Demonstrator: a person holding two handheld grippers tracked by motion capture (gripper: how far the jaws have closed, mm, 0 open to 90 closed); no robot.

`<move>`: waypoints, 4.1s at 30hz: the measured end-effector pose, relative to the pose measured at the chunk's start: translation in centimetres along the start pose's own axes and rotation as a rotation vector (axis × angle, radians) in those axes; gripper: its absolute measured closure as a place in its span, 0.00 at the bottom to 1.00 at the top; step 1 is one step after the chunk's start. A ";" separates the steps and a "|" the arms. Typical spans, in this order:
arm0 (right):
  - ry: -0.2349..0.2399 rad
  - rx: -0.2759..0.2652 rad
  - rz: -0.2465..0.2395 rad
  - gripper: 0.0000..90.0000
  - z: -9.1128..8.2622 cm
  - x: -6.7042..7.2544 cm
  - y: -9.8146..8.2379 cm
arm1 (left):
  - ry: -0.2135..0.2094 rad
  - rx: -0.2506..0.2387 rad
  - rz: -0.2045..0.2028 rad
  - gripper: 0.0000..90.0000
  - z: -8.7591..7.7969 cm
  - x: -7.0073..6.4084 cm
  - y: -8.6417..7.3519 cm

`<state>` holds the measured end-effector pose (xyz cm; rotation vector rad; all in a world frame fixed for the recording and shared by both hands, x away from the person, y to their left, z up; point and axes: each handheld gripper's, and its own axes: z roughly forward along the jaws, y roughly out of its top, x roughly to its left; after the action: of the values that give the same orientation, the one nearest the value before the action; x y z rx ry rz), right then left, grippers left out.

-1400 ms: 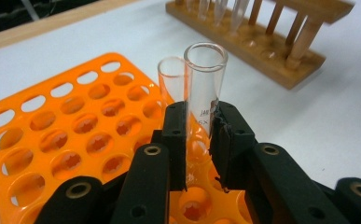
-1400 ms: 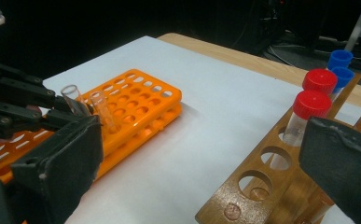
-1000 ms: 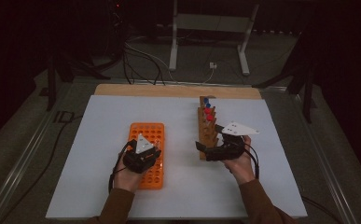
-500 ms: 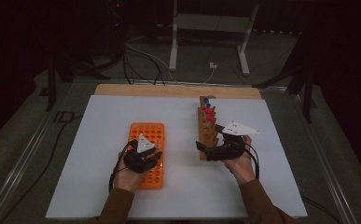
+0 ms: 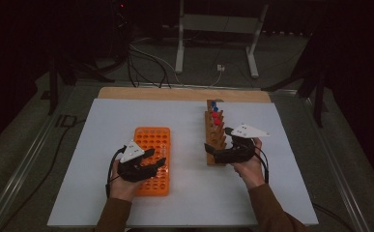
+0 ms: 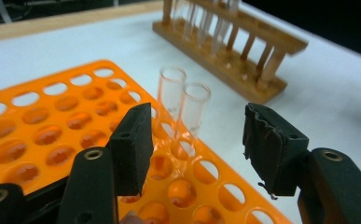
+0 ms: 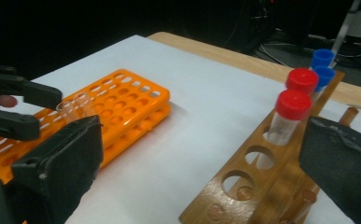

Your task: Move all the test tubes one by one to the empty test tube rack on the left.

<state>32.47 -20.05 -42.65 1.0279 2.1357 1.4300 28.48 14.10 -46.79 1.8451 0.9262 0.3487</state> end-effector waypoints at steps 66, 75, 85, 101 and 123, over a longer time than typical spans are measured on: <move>-0.182 0.031 0.012 0.83 4.0 -4.0 1.2 | 0.142 -0.091 -0.067 0.01 -1.5 1.3 -0.1; -0.182 0.008 -0.005 0.83 2.8 -3.6 2.4 | 0.146 -0.090 -0.067 0.01 -1.5 1.4 -0.1; -0.167 -0.024 -0.022 0.83 1.5 -3.2 3.3 | 0.150 -0.091 -0.067 0.01 -1.4 1.3 -0.1; -0.098 -0.028 -0.038 0.83 1.0 -1.9 3.3 | 0.149 -0.096 -0.051 0.01 -1.2 0.9 0.2; 0.045 0.041 -0.093 0.83 2.3 1.9 2.6 | 0.134 -0.118 0.034 0.01 1.0 -1.9 2.0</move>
<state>33.61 -16.59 -41.10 0.9057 2.2230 1.3836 28.66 11.62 -45.20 1.7469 0.9460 0.5425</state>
